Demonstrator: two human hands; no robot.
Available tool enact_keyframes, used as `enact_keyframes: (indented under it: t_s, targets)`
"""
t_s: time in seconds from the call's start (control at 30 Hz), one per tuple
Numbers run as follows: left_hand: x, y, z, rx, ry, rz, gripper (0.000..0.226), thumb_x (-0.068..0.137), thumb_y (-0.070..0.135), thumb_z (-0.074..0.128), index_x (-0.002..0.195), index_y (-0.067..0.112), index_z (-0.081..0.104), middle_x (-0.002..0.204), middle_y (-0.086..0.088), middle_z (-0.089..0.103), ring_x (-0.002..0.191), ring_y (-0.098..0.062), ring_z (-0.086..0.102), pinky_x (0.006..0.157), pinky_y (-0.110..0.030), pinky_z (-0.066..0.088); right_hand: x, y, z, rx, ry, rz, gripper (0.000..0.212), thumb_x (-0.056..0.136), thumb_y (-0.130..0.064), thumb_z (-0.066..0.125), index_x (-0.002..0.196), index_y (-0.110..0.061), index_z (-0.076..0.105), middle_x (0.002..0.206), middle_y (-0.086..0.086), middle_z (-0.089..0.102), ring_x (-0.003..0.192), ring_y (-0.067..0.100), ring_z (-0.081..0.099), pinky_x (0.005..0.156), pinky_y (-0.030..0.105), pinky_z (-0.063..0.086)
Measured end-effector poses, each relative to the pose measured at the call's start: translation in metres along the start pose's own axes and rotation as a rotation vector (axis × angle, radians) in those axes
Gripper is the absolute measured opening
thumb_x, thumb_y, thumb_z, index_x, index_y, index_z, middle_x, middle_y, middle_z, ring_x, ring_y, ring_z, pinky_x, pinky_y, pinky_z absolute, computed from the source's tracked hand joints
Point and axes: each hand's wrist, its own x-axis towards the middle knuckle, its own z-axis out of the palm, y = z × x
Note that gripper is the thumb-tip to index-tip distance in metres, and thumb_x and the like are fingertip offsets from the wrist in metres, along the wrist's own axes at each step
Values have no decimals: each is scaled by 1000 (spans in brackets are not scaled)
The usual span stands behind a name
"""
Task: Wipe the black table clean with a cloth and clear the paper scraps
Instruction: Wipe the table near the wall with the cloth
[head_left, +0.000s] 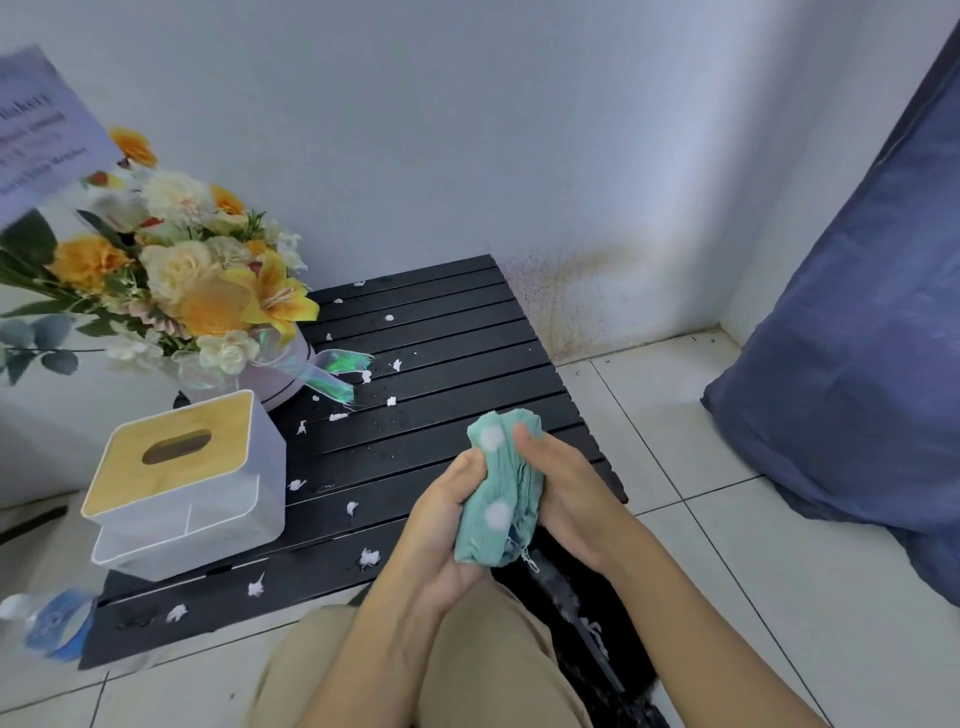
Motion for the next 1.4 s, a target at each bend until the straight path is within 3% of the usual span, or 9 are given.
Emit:
enact_keyframes:
  t_s: [0.27, 0.4, 0.53, 0.7, 0.83, 1.03, 1.13, 1.27, 1.4]
  targets:
    - [15, 24, -17, 692, 227, 438, 32, 78, 28, 77, 104, 15, 66, 92, 2, 72, 81, -8, 67, 67, -22, 54, 28, 1, 22, 43, 168, -86, 24, 94, -14, 58, 111, 1, 67, 109, 25, 69, 99, 33, 68, 87, 41, 56]
    - [48, 48, -32, 599, 300, 451, 28, 81, 13, 74, 107, 8, 63, 95, -12, 74, 87, -27, 71, 79, -39, 58, 58, -2, 22, 60, 201, -33, 22, 93, -15, 60, 105, -1, 70, 106, 26, 69, 92, 30, 68, 87, 44, 55]
    - [82, 59, -41, 779, 479, 718, 36, 85, 15, 71, 114, 25, 53, 110, 10, 64, 99, -11, 65, 85, -28, 53, 100, -4, 26, 100, 194, -4, 26, 94, -17, 57, 108, 1, 68, 110, 27, 67, 97, 34, 68, 89, 47, 55]
    - [123, 79, -50, 787, 399, 682, 63, 73, 55, 69, 129, 36, 50, 122, 19, 61, 112, 2, 58, 93, -23, 47, 166, -21, 33, 228, -73, 142, 67, 98, -57, 30, 128, -3, 59, 124, 18, 65, 119, 29, 61, 103, 42, 46]
    - [164, 108, -60, 623, 459, 574, 40, 83, 38, 71, 120, 27, 61, 112, 9, 69, 102, -6, 66, 93, -34, 52, 220, -36, 24, -67, -126, 215, 72, 92, -67, 30, 128, -12, 59, 121, 7, 68, 116, 19, 63, 104, 42, 45]
    - [213, 171, -68, 11, 257, 186, 50, 82, 45, 68, 114, 7, 65, 95, -15, 65, 80, -26, 64, 73, -35, 52, 300, -25, -16, -830, 543, -176, 39, 99, -44, 44, 106, -14, 67, 107, 3, 71, 105, 25, 64, 91, 43, 48]
    - [245, 213, -68, 254, 445, 341, 27, 81, 16, 73, 105, 8, 65, 95, -12, 72, 81, -26, 68, 65, -31, 54, 326, 0, -50, -1555, 401, -99, 58, 98, -58, 28, 148, -29, 31, 159, -2, 25, 148, 20, 14, 115, 56, 11]
    - [306, 292, -82, 812, 893, 771, 14, 87, 12, 64, 75, 12, 57, 91, -15, 63, 76, -28, 61, 60, -33, 51, 340, 9, -66, -1746, 322, -28, 66, 93, -67, 7, 153, -39, 5, 163, -9, -3, 149, 14, -8, 116, 61, -1]
    - [353, 316, -121, 1423, 1197, 505, 18, 90, 9, 54, 104, 2, 63, 113, -18, 57, 104, -39, 55, 81, -41, 46, 339, 12, -65, -1768, 347, -60, 67, 92, -67, 0, 153, -39, 1, 163, -9, -6, 149, 13, -10, 116, 59, -5]
